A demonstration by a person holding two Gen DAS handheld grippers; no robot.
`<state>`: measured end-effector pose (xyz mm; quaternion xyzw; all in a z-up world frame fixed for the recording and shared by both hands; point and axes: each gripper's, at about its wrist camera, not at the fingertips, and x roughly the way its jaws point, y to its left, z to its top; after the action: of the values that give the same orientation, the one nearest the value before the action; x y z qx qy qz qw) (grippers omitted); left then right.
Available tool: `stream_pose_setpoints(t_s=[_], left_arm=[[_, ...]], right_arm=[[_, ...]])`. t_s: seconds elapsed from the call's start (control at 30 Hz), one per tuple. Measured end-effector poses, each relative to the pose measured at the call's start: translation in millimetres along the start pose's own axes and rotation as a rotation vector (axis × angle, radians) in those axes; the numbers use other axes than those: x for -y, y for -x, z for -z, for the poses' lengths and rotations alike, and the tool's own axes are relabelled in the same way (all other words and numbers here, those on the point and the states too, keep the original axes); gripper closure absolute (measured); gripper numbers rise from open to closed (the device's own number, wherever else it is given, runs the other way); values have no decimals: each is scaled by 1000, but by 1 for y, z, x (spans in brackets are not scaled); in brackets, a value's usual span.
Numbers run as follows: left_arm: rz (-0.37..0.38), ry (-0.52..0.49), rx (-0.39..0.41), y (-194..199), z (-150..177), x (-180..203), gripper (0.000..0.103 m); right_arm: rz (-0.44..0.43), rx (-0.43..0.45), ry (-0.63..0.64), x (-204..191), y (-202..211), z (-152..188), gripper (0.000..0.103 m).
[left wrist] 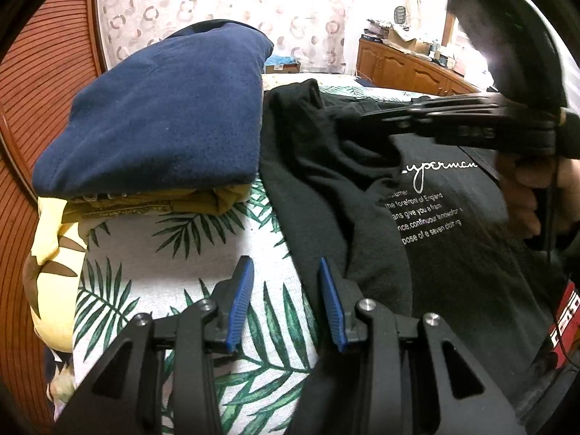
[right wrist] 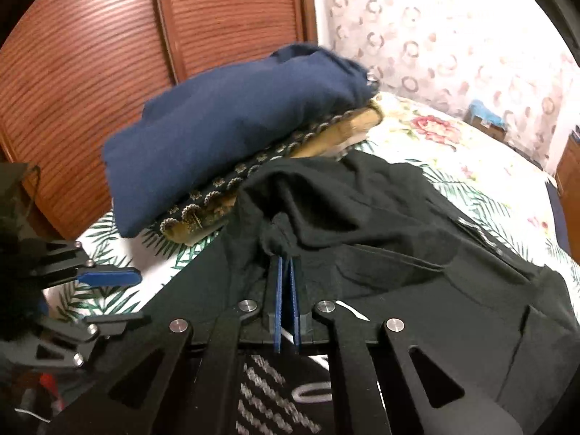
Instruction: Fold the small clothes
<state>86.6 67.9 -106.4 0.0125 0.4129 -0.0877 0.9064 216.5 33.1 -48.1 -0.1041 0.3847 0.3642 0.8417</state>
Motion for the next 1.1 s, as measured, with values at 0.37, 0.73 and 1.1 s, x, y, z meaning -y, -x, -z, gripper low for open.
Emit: stream_pose_setpoints(t_s=[0.37,0.73,1.1], left_arm=[[1,5,5,0,-1,-1,67],[-15,7,16,2,-1,0,67],[47,-48,118,23,-67,34,67]], right_arm=[[65,19,-86,28,66,50,102],[152,69,-133,46,101,54,76],[222,73,-144,71,111,57,53]])
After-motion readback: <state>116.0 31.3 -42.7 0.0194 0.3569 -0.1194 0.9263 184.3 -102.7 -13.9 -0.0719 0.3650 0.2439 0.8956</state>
